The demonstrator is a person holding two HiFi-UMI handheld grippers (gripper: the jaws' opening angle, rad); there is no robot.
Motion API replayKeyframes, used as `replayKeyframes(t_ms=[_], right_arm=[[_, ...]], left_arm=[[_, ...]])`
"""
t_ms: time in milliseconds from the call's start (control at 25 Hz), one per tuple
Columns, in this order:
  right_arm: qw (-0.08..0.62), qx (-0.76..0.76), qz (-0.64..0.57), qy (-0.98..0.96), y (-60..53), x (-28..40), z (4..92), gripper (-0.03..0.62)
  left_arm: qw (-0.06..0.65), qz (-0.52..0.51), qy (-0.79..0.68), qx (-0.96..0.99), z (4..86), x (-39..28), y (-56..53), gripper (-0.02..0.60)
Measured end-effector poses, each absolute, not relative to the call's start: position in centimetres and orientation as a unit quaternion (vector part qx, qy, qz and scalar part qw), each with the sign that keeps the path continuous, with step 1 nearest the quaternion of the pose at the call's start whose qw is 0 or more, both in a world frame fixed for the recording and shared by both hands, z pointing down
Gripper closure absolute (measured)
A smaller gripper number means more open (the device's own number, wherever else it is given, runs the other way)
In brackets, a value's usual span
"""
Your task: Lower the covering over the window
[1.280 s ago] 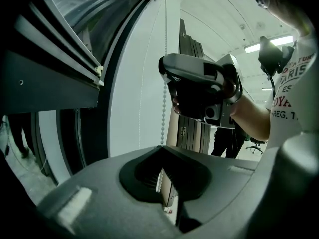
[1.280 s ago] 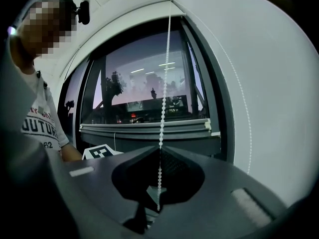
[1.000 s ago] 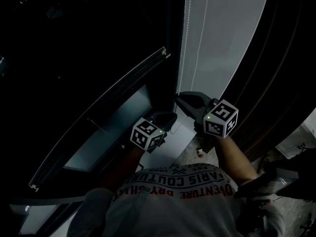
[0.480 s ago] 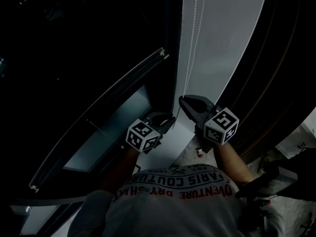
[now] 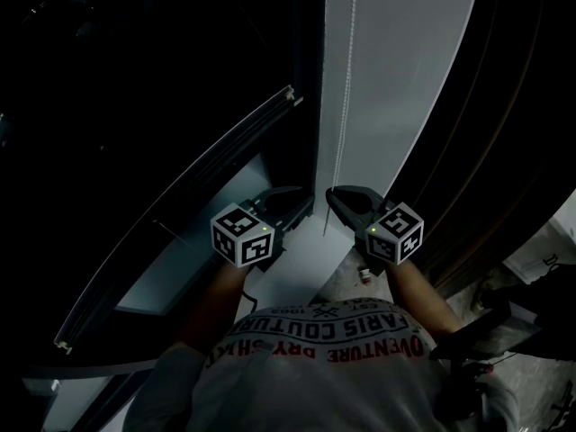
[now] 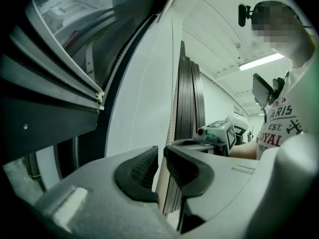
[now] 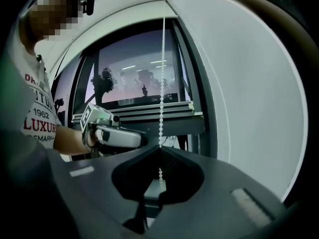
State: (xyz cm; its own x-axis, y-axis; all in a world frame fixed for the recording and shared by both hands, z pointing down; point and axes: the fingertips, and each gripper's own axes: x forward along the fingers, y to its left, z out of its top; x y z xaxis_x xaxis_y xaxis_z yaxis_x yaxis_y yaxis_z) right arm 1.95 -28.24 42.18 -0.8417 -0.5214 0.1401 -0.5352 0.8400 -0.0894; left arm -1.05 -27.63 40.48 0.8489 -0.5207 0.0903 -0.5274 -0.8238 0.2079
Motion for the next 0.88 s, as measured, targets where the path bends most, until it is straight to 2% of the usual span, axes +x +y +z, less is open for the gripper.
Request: replayKeyframes(t_ms=[280, 720, 880], right_arm=[[0.076, 0.253, 0.055, -0.963, -26.7, 0.7, 44.0, 0.588], [0.068, 0.238, 0.067, -0.967, -25.6, 0.1, 44.1, 0.588], [0.068, 0.239, 0.070, -0.966, -25.5, 0.2, 44.2, 0.588]], left_arm=[[0.078, 0.007, -0.267, 0.960, 36.6, 0.1, -28.1, 0.526], [0.028, 0.030, -0.261, 0.965, 33.5, 2.3, -27.7, 0.522], [0.037, 0.052, -0.256, 0.965, 33.9, 2.9, -27.4, 0.528]])
